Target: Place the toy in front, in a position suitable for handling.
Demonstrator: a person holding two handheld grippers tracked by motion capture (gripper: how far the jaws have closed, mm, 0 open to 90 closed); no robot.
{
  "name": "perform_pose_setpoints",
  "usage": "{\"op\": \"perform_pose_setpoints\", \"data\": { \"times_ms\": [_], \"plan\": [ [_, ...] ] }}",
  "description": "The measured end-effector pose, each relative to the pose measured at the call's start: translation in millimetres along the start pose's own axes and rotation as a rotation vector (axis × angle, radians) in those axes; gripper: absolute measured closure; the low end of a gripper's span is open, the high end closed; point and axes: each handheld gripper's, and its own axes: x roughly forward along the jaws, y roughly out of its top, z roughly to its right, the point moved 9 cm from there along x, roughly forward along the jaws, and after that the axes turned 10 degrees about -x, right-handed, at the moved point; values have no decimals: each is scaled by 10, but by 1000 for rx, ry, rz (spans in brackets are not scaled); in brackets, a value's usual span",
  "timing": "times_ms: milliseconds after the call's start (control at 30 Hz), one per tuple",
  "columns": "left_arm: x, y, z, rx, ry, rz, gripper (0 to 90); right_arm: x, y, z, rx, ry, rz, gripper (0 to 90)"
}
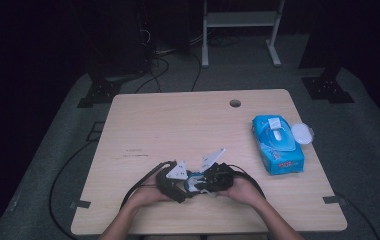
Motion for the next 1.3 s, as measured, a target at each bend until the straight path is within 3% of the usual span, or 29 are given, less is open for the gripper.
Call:
{"op": "perform_pose_setpoints", "data": {
  "times_ms": [233,433,533,667,767,867,1033,1200,1300],
  "plan": [
    [1,1,-6,8,2,-7,251,-254,-260,53,52,-39,-2,821],
    [-1,1,1,-5,1,0,251,-59,-103,-34,-4,-29,4,819],
    [1,1,-1,-2,-1,5,251,-76,-112,-25,-7,-27,-2,819],
    [0,0,-6,3,-3,7,250,-272,-260,56,33,-75,10,819],
    [-1,0,-7,4,-3,6,251,-456,-443,155,83,-138,7,819],
    [7,7,-1,3,-2,10,251,-567,-585,207,126,-153,38,819],
    [9,7,0,-1,-1,8,251,-482,-534,169,107,-152,36,819],
    [-10,-10,-16,6,-2,0,251,-348,-360,143,72,-140,41,819],
    [-6,-6,-11,9,-1,1,251,-370,-397,160,83,-134,35,819]
  ]
}}
